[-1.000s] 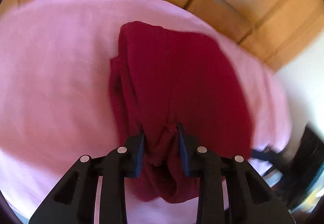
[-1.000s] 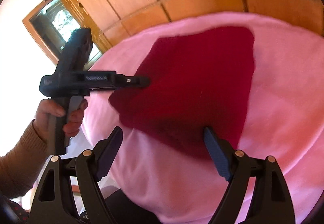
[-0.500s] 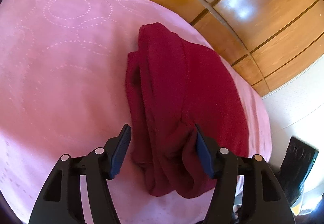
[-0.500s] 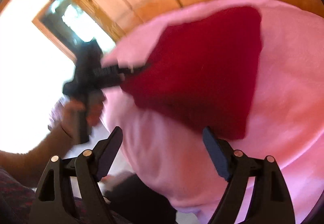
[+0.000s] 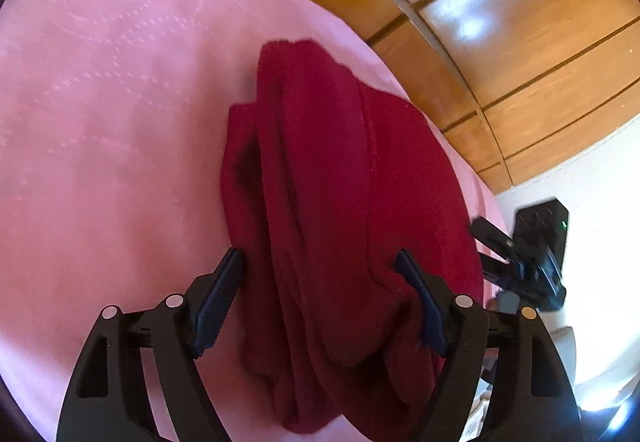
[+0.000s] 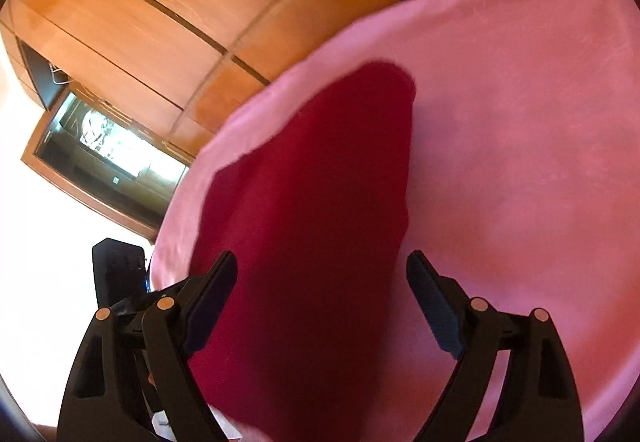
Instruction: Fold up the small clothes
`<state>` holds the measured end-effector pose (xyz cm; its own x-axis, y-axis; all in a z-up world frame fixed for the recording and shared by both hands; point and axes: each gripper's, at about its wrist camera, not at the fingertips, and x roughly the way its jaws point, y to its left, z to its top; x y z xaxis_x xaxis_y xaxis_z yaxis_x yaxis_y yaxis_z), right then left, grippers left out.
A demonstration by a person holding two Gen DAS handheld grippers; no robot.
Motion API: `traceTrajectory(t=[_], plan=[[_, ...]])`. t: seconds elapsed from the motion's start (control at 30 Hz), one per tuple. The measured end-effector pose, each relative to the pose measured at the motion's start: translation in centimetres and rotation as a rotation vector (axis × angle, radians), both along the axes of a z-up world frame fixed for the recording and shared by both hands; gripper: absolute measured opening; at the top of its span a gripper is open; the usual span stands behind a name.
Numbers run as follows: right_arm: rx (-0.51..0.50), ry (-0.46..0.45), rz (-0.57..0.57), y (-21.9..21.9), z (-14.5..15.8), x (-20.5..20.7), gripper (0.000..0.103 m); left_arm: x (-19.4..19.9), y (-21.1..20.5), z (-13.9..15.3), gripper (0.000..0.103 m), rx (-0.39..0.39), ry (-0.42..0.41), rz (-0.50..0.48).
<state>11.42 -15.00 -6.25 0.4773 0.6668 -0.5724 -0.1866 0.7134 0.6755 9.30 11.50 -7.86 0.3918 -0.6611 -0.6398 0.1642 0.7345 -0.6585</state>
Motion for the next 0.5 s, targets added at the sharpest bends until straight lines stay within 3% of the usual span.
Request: traceTrajectory(t=[0.13, 0.2, 0.3, 0.5], plan=[[-0.02, 0.029, 0.04, 1.2, -1.5, 1.6, 0.079, 0.2, 0.4, -0.8, 0.055, -0.042, -0.029, -0.034], [-0.037, 0.029, 0.046, 1.4, -1.5, 1.7, 0.064, 0.3, 1.0, -1.4, 0.046, -0.09, -0.036, -0.033], [-0.08, -0.017, 0.063, 1.4, 0.5, 0.4, 0.046, -0.5, 1.2, -1.3, 0.039, -0.126, -0.069, -0.04], [-0.113, -0.142, 0.051, 1.4, 4.9, -3.0, 0.041, -2.3, 0.0, 0.9, 0.034, -0.214, -0.131, -0.064]])
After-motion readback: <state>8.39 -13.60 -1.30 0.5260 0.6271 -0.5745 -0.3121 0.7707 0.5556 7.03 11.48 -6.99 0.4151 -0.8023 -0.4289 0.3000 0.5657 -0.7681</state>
